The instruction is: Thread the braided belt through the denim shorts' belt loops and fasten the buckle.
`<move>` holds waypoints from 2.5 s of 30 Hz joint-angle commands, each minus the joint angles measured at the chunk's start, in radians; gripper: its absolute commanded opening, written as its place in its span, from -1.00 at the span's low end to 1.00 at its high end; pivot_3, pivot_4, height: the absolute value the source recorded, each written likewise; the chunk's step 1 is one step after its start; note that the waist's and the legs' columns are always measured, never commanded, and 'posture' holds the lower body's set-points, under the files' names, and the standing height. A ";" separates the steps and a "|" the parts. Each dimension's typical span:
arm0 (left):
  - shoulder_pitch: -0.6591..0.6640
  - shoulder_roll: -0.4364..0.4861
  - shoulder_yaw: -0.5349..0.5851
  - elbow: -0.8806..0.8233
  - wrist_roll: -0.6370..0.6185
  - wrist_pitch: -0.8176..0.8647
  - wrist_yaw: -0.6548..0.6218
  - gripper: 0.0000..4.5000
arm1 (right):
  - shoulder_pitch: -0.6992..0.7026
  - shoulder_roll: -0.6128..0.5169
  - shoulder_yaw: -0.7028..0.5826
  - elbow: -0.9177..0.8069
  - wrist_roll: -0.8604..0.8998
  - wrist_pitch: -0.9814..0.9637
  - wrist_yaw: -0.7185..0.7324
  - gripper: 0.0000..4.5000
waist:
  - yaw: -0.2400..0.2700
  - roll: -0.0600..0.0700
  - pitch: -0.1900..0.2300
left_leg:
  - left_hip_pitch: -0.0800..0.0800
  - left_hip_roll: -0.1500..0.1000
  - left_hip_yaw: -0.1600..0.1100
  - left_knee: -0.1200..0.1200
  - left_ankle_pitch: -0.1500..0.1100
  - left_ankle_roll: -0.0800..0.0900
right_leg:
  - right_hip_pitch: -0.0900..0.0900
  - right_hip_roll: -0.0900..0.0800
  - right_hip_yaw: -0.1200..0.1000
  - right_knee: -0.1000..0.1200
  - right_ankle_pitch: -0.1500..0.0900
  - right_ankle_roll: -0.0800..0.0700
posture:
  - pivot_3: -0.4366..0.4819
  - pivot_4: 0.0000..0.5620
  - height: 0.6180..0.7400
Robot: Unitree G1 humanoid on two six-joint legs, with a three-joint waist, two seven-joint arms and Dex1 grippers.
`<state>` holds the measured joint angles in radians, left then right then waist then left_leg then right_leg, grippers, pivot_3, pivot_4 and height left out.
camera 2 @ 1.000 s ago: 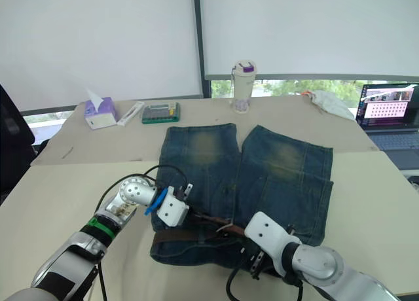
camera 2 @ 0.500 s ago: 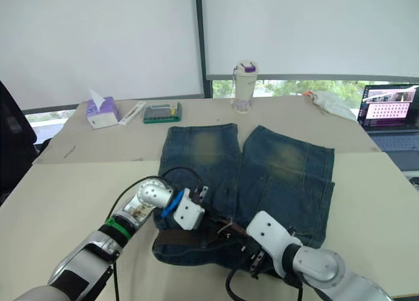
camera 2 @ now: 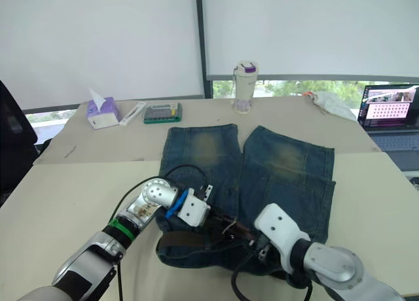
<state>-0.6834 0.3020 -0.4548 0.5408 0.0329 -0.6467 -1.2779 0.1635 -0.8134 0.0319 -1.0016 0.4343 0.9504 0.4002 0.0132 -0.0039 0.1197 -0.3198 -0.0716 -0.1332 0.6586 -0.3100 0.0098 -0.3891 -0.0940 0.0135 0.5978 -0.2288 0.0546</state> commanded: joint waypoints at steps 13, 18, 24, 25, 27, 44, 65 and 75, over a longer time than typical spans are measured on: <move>0.023 -0.014 0.007 -0.061 -0.039 0.017 0.013 -1.00 | -0.084 -0.012 0.092 0.042 -0.086 0.007 -0.002 -0.99 | 0.000 0.001 -0.001 | 0.000 0.000 0.000 0.000 0.000 0.000 | 0.000 0.000 0.000 0.000 0.000 0.000 | -0.05 -0.47 1.00; 0.066 0.015 0.091 -0.273 -0.307 0.486 -0.053 -0.52 | -0.064 -0.015 0.078 0.019 -0.087 0.018 0.000 -1.00 | -0.003 0.003 -0.001 | 0.000 0.000 0.000 0.000 0.000 0.000 | -0.001 0.000 0.000 0.000 0.000 0.000 | -0.05 -0.47 1.00; 0.144 0.277 0.144 -0.549 -0.633 1.152 -0.213 -0.09 | -0.003 -0.014 0.030 0.000 -0.090 0.009 0.003 -1.00 | -0.022 0.004 0.000 | 0.001 0.001 0.000 0.000 -0.001 0.001 | -0.002 0.001 0.000 0.005 -0.002 0.002 | -0.05 -0.47 1.00; 0.166 0.318 0.128 -0.561 -0.629 1.172 -0.246 -0.14 | 0.003 -0.013 0.026 -0.001 -0.090 0.006 0.004 -1.00 | -0.027 0.005 0.000 | 0.002 0.001 0.000 0.000 -0.001 0.002 | -0.002 0.001 0.001 0.007 -0.005 0.006 | -0.05 -0.47 1.00; 0.213 0.351 0.083 -0.550 -0.537 1.096 -0.251 -0.47 | 0.008 -0.011 0.021 0.001 -0.090 0.001 0.006 -1.00 | -0.026 0.006 0.001 | 0.004 0.000 0.000 -0.001 -0.002 0.003 | -0.002 0.000 0.002 0.012 -0.010 0.006 | -0.05 -0.47 1.00; 0.277 0.314 -0.070 -0.171 -0.092 0.621 -0.089 -0.96 | 0.598 -0.044 -0.545 0.024 -0.321 -0.086 0.118 -1.00 | 0.013 0.009 -0.004 | 0.002 0.001 0.001 -0.002 -0.003 0.003 | 0.004 -0.005 0.003 0.012 -0.012 0.010 | -0.05 -0.47 1.00; 0.239 0.038 0.397 -0.740 -0.700 1.304 0.469 0.47 | 0.235 0.387 -0.548 -0.012 0.018 -0.239 0.078 0.56 | 0.006 0.003 0.005 | 0.003 0.000 -0.001 -0.001 -0.001 0.000 | -0.001 -0.006 0.004 0.012 -0.012 0.010 | -0.05 -0.47 1.00; 0.652 0.409 0.510 -0.935 -0.627 1.193 0.274 0.98 | 0.750 0.372 -1.011 0.090 0.132 -0.556 0.540 1.00 | -0.002 0.005 0.007 | 0.002 0.004 0.003 -0.016 -0.001 -0.003 | -0.003 -0.003 0.006 0.011 -0.015 0.004 | -0.05 -0.47 1.00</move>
<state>-0.0517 0.6828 0.0140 -0.3759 -0.6110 0.5822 -0.9667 0.8808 -0.4510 -0.8966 -0.9256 0.5455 0.4782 0.8690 0.0115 0.0010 0.1262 -0.3162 -0.0664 -0.1303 0.6420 -0.3121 0.0071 -0.3899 -0.0973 0.0194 0.6090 -0.2474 0.0582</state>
